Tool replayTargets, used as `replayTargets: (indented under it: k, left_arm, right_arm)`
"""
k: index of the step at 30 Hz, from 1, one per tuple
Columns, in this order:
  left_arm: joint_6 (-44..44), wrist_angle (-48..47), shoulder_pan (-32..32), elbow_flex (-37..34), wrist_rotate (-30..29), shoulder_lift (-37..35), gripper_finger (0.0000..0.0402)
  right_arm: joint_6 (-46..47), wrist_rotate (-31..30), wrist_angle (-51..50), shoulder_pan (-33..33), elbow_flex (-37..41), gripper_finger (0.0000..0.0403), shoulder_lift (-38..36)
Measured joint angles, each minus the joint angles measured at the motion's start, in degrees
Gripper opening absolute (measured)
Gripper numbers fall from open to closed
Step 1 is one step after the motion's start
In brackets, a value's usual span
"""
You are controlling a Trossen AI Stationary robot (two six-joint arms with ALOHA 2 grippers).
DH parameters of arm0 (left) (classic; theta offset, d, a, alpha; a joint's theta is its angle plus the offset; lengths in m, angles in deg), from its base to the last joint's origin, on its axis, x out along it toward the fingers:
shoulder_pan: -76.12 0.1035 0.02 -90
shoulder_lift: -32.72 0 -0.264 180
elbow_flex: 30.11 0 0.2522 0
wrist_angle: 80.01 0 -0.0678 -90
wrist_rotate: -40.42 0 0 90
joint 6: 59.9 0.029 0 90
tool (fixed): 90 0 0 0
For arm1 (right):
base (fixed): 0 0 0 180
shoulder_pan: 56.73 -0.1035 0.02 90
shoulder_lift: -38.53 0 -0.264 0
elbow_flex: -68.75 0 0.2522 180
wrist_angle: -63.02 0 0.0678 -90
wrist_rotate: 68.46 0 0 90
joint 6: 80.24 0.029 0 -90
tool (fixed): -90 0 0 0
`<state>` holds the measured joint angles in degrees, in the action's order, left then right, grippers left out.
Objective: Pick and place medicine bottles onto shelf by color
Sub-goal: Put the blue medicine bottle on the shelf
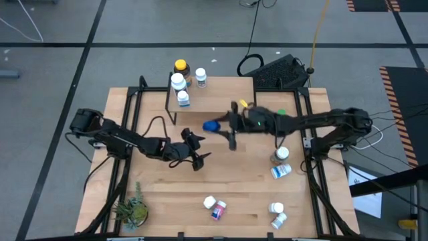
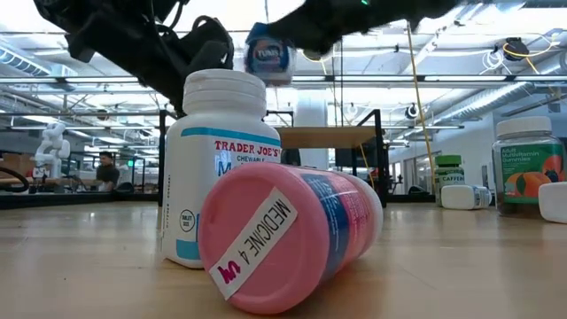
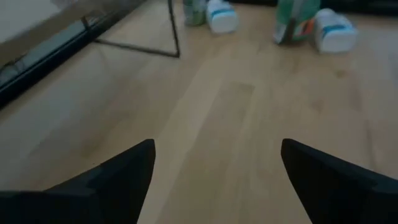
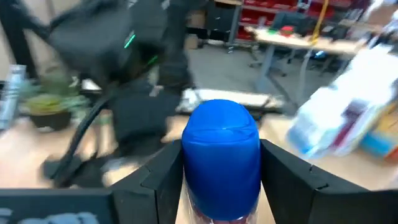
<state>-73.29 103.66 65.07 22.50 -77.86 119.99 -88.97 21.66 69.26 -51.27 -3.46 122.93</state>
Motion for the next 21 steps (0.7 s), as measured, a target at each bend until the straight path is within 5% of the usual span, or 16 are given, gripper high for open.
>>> replayTargets:
  k: [5,11,21]
  left_arm:
    - [-0.31,-0.20,0.36,0.01,-0.32,1.07,0.0351]
    - [-0.39,-0.31,0.56,0.00,-0.36,1.00,0.0351]
    - [-0.01,-1.41,0.82,0.00,-0.36,0.97,0.0351]
  right_arm:
    - [-4.88,0.28,-5.85,8.21,-10.08,0.0178,3.12]
    - [-1.61,10.41,-6.22,18.29,-16.54,0.0178,12.39]
    - [-0.06,14.07,-2.91,23.26,-21.16,0.0178,23.24]
